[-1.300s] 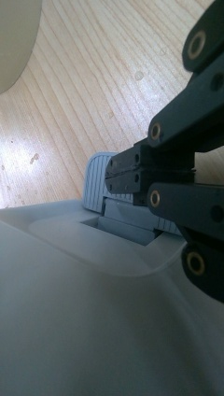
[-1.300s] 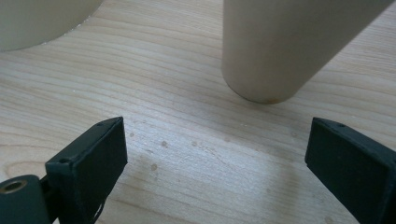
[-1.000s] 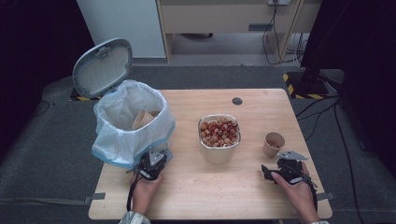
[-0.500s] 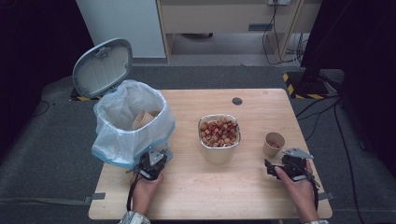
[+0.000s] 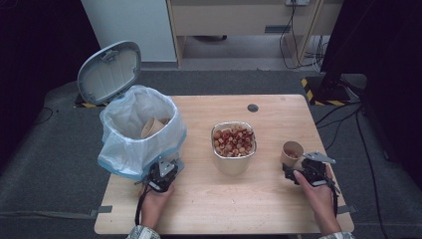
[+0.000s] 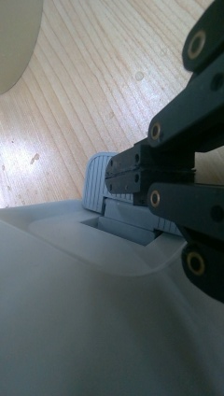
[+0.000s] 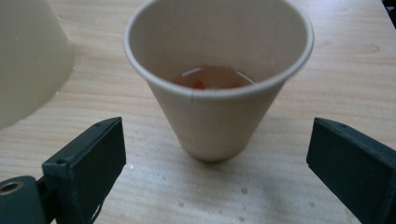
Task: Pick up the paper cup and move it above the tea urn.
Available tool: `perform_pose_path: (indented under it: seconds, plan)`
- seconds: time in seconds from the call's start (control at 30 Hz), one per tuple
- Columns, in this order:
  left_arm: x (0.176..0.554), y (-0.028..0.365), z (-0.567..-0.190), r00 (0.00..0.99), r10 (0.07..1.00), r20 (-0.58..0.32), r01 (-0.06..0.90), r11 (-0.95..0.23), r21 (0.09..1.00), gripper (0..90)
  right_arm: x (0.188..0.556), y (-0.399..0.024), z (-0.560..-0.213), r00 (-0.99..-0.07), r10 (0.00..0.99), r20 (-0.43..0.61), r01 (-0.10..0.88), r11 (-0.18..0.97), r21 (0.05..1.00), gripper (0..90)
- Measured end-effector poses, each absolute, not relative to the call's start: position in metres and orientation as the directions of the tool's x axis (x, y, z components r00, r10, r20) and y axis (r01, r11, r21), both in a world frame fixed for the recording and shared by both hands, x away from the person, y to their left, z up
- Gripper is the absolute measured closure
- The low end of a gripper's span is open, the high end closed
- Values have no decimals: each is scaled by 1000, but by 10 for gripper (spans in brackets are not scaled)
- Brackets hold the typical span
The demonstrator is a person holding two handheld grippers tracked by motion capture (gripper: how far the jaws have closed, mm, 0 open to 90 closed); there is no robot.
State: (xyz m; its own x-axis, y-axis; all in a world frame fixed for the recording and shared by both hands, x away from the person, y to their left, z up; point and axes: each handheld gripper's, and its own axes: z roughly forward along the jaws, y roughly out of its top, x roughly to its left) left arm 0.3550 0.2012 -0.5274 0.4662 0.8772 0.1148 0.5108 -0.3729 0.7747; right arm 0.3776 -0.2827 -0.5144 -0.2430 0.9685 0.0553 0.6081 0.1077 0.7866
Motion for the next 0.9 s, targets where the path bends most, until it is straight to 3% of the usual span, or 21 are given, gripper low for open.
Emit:
perform_pose_path:
  seconds: [0.43,0.9]
  plan:
    - [355,201,-527,467,876,118,510,-375,774,893,402,-278,-509,-254,965,68,582,96,808,57]
    - [355,201,-527,466,877,118,509,-376,774,893,412,-278,-517,-271,960,73,555,94,827,206]
